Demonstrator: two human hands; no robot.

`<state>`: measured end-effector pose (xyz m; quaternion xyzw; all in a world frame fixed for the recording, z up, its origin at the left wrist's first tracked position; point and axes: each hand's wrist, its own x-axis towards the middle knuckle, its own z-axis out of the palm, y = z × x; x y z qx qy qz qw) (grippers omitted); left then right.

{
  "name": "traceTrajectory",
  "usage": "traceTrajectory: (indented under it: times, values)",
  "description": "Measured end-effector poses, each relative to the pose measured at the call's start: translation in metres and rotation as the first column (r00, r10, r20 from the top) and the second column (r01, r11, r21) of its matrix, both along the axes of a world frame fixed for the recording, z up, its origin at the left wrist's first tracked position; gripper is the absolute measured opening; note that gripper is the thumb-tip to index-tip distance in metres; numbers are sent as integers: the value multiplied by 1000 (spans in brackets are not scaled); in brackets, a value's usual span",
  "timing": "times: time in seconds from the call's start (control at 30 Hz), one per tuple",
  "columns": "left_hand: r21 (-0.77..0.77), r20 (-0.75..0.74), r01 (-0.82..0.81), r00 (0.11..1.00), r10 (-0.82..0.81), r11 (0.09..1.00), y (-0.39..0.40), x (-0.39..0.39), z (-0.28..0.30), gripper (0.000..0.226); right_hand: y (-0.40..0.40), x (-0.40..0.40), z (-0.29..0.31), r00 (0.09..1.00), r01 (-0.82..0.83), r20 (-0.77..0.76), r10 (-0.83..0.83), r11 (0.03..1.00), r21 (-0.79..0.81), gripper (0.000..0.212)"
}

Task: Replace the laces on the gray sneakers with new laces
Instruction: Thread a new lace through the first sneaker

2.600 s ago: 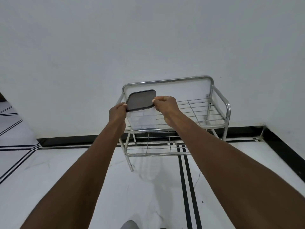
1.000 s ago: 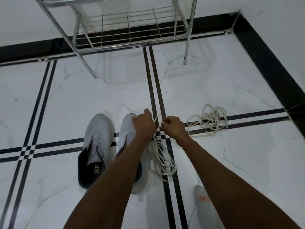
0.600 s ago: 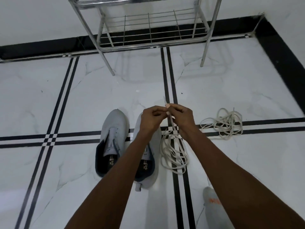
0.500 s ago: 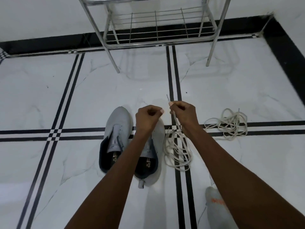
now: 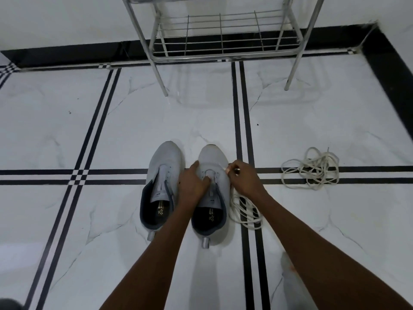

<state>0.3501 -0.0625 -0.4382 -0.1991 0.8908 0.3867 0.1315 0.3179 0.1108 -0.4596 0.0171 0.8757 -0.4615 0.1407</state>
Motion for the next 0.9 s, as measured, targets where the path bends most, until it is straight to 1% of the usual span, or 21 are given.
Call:
traceTrajectory:
  times: [0.03,0.1,0.17,0.2,0.23,0.3,0.37,0.4,0.5,0.53,0.7,0.77,0.9]
  values:
    - [9,-17,-10,1000,10,1000,3,1,-1,71,8,1,-3,999,32,-31,-32,999,4,10]
    - [32,-50,-37,998,39,999,7,0,-2,70,22,8,-8,990,62,-135,-47,992,106,9]
    - [48,-63,-57,996,60,997,12,0,-3,69,38,21,-17,985,71,-172,-29,966,247,6]
    - [50,-63,-63,996,66,997,13,-1,-4,68,45,29,-21,987,59,-162,-11,953,296,4]
    - [50,-66,-61,996,64,997,14,-1,-4,68,50,35,-24,990,29,-143,18,947,321,4]
    - [53,-72,-53,996,56,997,13,-2,-5,68,57,48,-27,985,-75,-120,121,940,332,11]
    - [59,-64,-55,996,58,997,12,-3,-6,68,58,57,-27,964,-163,-138,228,915,370,16]
    - [62,-62,-53,996,57,997,12,-4,-6,69,58,60,-27,959,-174,-145,242,912,371,14]
    - [63,-70,-36,997,40,997,13,-5,-6,69,62,56,-27,976,-105,-150,155,949,296,5]
    - [64,-71,-34,997,39,997,14,-5,-6,69,66,52,-27,980,-73,-157,120,958,276,5]
    - [102,-84,-25,996,34,994,27,-9,-7,70,115,30,-23,983,90,-182,-31,941,325,15]
    - [115,-73,-16,997,25,993,37,-11,-9,71,134,25,-21,978,119,-203,-52,936,332,15]
    - [117,-68,-11,998,19,993,51,-12,-7,70,148,19,-19,980,113,-192,-48,932,344,8]
